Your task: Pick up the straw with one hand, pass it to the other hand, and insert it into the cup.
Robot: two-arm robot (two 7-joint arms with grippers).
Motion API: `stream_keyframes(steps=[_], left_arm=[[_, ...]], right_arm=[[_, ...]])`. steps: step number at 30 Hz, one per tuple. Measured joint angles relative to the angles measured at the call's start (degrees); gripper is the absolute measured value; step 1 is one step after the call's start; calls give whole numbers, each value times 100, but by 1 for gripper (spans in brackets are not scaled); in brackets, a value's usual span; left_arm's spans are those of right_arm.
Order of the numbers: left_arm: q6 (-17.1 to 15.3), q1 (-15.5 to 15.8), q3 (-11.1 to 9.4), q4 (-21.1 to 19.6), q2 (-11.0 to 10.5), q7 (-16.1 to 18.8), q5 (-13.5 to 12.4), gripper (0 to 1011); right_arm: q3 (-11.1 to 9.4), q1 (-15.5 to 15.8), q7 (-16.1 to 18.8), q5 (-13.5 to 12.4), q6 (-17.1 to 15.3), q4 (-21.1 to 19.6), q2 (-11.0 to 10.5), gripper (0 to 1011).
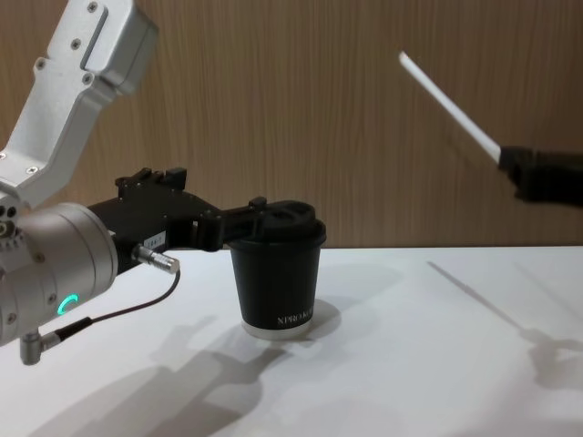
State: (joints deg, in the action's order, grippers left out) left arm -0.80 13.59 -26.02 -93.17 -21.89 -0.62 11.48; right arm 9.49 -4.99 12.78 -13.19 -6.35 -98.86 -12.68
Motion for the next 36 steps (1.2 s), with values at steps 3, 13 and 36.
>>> stream_keyframes(steps=[3,13,36], left_arm=[[0,0,0,0,0,0,0,1003],[0,0,0,0,0,0,0,1003],[0,0,0,0,0,0,0,1002]], right_arm=[[21,-48,113,-41,167,-5,-28,1],[182,-335,792,-332,917,42,-134,1],[841,-1140,2208,-791,1789,439,-266,1]])
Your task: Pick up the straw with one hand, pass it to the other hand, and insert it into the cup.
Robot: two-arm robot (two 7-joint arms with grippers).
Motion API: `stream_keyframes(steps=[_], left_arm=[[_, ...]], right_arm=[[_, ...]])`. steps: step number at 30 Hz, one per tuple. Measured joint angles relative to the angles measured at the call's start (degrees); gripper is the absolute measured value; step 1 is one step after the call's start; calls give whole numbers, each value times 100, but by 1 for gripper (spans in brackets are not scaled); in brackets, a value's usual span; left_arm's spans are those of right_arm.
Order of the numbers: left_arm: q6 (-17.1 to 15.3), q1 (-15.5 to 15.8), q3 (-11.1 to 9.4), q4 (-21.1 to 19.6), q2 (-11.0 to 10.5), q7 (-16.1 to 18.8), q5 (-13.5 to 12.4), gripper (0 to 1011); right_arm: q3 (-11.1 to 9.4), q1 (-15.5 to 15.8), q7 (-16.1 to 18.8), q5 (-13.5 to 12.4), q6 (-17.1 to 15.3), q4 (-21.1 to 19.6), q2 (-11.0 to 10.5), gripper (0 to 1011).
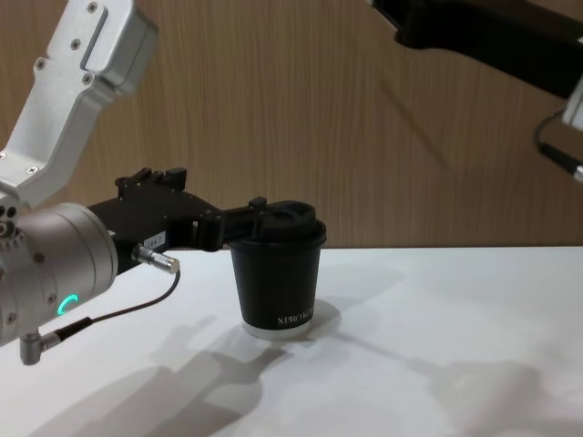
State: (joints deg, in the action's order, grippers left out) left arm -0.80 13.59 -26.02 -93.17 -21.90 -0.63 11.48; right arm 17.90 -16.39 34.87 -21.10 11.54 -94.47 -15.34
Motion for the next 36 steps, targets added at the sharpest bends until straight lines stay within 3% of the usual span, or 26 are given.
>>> stream_keyframes(steps=[16,26,36], left_arm=[[25,-31,59,-32,4,-63,76,1003],[206,-226,373,-277,-51,-512,718,1002],[389,-686,920,-769,-307,-1213,1642,1003]], right_arm=[[239,-257,322,-3,131,104,-65,0],[308,-330,415,-3,166,135,-83,1],[330,-350,445,-3,175,144,-88,1]])
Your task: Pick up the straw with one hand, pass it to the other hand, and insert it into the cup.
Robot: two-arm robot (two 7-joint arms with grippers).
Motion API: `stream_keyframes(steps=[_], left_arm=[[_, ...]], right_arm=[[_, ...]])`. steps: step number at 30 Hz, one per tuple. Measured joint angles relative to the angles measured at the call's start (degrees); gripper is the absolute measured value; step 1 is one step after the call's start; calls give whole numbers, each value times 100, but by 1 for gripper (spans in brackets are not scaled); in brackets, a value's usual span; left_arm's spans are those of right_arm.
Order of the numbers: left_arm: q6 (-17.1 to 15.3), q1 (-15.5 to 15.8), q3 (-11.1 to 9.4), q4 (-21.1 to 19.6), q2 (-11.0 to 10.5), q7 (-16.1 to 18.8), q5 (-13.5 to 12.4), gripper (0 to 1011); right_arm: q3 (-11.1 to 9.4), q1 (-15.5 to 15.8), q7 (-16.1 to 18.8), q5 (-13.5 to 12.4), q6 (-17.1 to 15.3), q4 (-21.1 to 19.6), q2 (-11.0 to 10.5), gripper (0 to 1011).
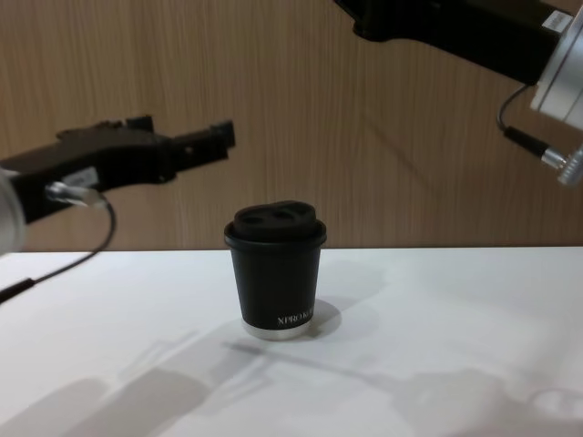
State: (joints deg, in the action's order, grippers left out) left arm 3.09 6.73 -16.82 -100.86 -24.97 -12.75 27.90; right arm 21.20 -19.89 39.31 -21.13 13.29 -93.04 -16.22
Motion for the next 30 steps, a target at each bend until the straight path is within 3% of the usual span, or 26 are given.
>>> stream_keyframes(steps=[7,15,18,20,30], left_arm=[[93,-226,268,-181,-116,-389,473,1003],[177,-359,478,-219,-214,-1056,1197,1003],[185,-359,506,-185,-226,-1262,1405,1002],[187,-335,528,-111,-228,-1529,1678,1003],[185,-145,535,177,-152,-2224,2377,1003]], right_arm=[[8,-10,9,0,3,6,-4,0],[14,-14,16,0,7,7,-5,1],[16,-15,19,0,8,7,-5,1],[16,-16,20,0,8,8,-5,1],[16,-20,22,0,8,7,-4,1]])
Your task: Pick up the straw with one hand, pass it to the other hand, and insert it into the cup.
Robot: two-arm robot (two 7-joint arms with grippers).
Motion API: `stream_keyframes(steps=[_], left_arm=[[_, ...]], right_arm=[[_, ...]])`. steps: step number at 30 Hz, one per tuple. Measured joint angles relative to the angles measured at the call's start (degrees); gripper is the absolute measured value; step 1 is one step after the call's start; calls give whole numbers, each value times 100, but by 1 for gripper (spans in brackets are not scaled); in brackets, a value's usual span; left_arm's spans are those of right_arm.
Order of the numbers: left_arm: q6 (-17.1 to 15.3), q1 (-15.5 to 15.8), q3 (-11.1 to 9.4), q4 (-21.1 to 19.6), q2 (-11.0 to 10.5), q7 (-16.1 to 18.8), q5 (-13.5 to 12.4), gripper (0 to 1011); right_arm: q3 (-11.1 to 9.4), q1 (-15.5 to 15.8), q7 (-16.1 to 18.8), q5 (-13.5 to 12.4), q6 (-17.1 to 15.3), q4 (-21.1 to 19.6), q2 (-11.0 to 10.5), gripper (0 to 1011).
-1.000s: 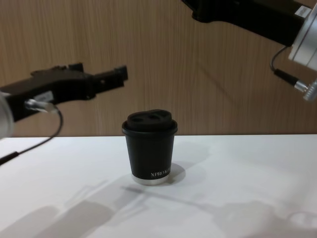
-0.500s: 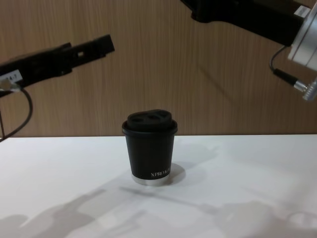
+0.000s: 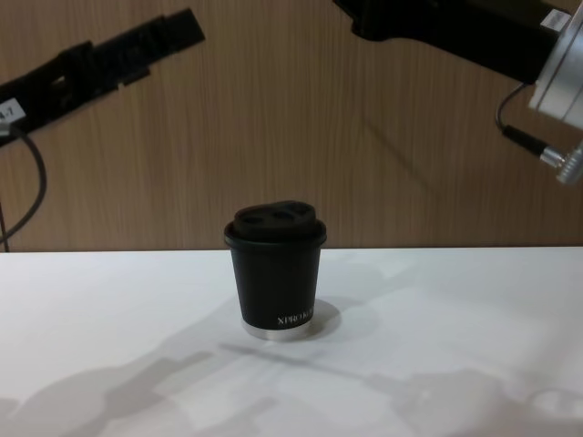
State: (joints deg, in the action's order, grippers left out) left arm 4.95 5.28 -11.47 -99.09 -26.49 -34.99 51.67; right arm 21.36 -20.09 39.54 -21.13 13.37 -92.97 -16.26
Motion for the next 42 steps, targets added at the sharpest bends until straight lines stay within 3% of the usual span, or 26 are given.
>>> stream_keyframes(steps=[7,19,42], left_arm=[[11,168,-44,174,61,-384,330,1003],[32,585,-210,446,144,-880,614,1003],[-20,1264,-502,915,423,-1342,1056,1003]], right_arm=[[0,0,0,0,0,0,0,0],[0,0,-1,0,0,-1,0,1],[-1,0,-1,0,0,0,0,0]])
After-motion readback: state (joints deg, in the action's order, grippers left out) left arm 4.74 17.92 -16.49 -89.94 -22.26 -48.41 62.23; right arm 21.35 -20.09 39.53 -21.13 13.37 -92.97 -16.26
